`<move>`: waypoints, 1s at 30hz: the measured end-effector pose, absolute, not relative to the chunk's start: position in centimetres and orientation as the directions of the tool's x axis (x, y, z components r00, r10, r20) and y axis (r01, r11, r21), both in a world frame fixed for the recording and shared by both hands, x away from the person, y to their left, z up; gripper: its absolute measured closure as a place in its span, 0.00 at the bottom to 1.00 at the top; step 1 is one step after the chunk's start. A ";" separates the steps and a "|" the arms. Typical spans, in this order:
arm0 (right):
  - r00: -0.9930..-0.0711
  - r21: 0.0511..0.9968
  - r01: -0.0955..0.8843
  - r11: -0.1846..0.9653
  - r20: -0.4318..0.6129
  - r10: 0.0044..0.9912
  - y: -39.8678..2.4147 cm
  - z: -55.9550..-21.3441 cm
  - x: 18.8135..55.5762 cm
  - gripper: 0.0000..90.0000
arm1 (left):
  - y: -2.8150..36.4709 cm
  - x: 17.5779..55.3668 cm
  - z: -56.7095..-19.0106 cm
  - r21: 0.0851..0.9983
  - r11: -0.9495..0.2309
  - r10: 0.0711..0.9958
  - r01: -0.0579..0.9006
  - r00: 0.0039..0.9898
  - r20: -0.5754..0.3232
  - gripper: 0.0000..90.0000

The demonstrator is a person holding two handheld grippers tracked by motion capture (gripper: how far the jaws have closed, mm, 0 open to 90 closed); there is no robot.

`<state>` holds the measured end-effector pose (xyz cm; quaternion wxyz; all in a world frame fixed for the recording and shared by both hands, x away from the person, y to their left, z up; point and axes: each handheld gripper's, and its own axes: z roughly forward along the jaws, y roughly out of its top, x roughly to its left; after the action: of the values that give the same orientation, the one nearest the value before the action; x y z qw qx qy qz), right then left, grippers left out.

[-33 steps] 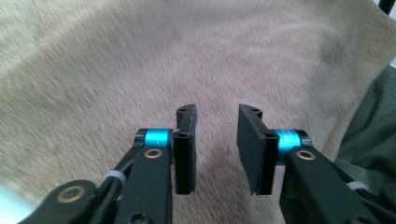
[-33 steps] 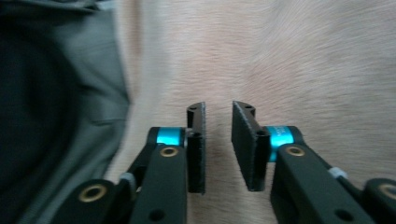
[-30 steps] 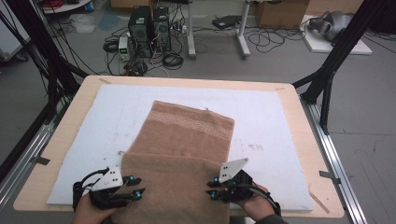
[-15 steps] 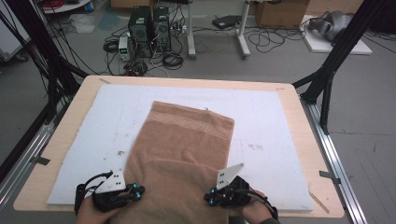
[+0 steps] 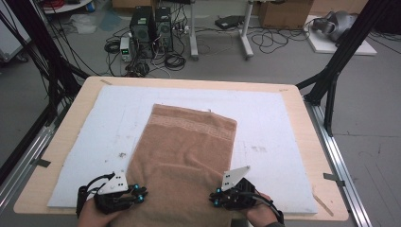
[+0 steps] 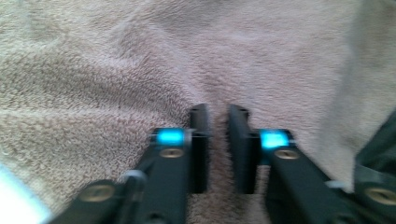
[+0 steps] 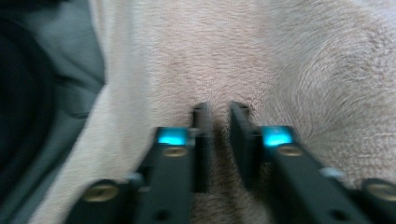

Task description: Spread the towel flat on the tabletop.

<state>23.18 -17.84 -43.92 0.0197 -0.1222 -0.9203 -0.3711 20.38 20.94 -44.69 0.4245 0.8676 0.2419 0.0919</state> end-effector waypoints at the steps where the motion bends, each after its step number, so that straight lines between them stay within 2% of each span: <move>1: -0.972 0.676 0.231 0.700 0.132 0.194 -17.9 -43.9 23.1 0.96 | 20.9 20.2 -44.6 0.782 -0.525 0.492 0.337 0.870 -0.045 0.93; 8: -0.975 0.681 0.220 0.698 0.173 0.139 -19.4 -42.8 21.4 0.96 | 20.1 17.5 -44.4 0.785 -0.529 0.431 0.322 0.899 -0.078 0.95; 10: -0.973 0.699 0.227 0.678 0.186 0.135 -19.9 -42.5 21.1 0.93 | 20.1 17.1 -44.1 0.794 -0.516 0.430 0.321 0.899 -0.085 0.93; 11: -0.970 0.718 0.242 0.652 0.192 0.148 -20.2 -42.3 21.1 0.84 | 20.1 17.1 -44.0 0.798 -0.510 0.437 0.321 0.896 -0.081 0.88; 12: -0.965 0.738 0.262 0.622 0.196 0.174 -20.5 -42.0 21.2 0.80 | 20.2 17.3 -43.8 0.799 -0.506 0.446 0.325 0.891 -0.080 0.82; 14: -0.958 0.752 0.281 0.597 0.180 0.223 -21.1 -41.4 21.9 0.76 | 20.1 17.9 -43.6 0.804 -0.497 0.463 0.326 0.884 -0.073 0.75; 17: -0.949 0.730 0.286 0.620 0.127 0.287 -21.2 -41.4 23.3 0.75 | 20.0 19.1 -43.8 0.792 -0.512 0.489 0.332 0.871 -0.049 0.66; 19: -0.948 0.709 0.292 0.642 0.125 0.293 -20.9 -42.0 23.9 0.75 | 19.8 19.6 -44.4 0.777 -0.530 0.486 0.339 0.872 -0.048 0.68; 23: -0.956 0.674 0.276 0.685 0.118 0.269 -19.9 -43.3 24.0 0.81 | 19.8 19.3 -44.8 0.785 -0.526 0.493 0.326 0.870 -0.031 0.91; 24: -0.956 0.666 0.280 0.692 0.125 0.266 -19.8 -43.7 24.0 0.83 | 19.9 19.2 -44.8 0.786 -0.527 0.492 0.323 0.870 -0.027 0.94; 27: -0.950 0.681 0.299 0.669 0.143 0.279 -20.2 -44.0 23.8 0.89 | 19.9 18.8 -44.8 0.787 -0.527 0.495 0.322 0.868 -0.024 0.95; 30: -0.947 0.683 0.313 0.660 0.166 0.277 -20.7 -44.0 23.4 0.90 | 20.0 18.3 -44.9 0.791 -0.519 0.494 0.325 0.869 -0.033 0.95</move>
<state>23.44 -20.72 -44.01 0.0237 -0.1617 -0.9108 -0.3792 18.27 20.02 -44.87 0.4297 0.8659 0.2364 0.0984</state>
